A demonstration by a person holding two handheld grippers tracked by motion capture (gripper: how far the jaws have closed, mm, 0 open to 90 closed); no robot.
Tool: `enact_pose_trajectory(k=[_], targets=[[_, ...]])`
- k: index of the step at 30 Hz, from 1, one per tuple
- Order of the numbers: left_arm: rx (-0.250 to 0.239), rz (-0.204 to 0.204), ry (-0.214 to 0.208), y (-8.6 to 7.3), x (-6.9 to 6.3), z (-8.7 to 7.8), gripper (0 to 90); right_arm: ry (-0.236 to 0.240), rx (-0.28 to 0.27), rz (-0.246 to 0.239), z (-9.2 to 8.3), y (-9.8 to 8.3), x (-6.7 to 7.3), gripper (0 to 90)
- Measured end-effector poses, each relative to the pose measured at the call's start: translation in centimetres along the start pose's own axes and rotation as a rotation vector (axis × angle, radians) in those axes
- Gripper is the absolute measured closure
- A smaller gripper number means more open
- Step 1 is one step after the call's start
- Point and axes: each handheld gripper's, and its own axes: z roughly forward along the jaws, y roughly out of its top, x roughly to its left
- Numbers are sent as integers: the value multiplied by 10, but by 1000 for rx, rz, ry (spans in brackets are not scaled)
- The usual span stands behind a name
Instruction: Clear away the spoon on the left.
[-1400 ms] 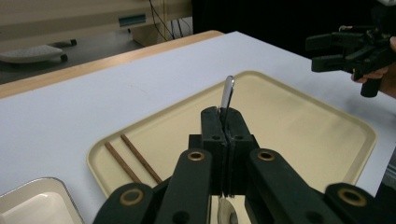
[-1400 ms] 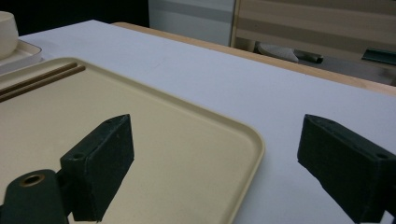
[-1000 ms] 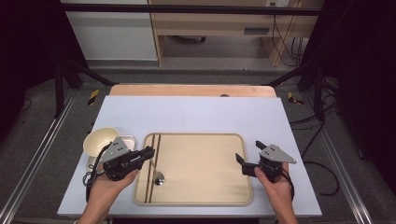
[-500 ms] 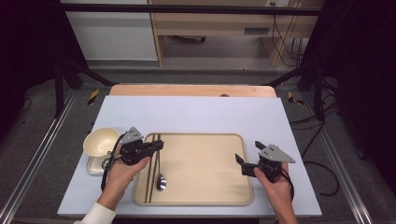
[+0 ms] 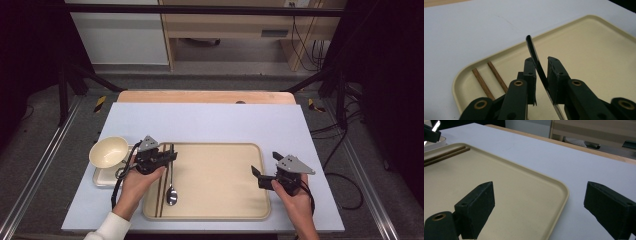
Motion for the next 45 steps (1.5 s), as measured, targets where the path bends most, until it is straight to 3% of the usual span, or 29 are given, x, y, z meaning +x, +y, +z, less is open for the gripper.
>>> enact_pose_trajectory(k=[14,25,27,28,32,38,41,45], targets=[[39,4,74,-3,0,10,723,3,2,3,0,0,0,100],[48,14,119,-6,4,14,580,3,4,-2,0,0,0,99],[72,42,144,-8,4,16,530,4,3,-2,0,0,0,99],[70,40,145,-8,4,17,510,4,2,-3,0,0,0,99],[106,105,153,-8,-1,20,457,3,3,-3,0,0,0,98],[128,132,178,-7,-7,25,348,6,5,-3,0,0,0,96],[162,142,158,-7,-10,30,292,7,3,-1,0,0,0,96],[183,204,173,-7,-17,33,245,5,3,-2,-1,0,-1,96]])
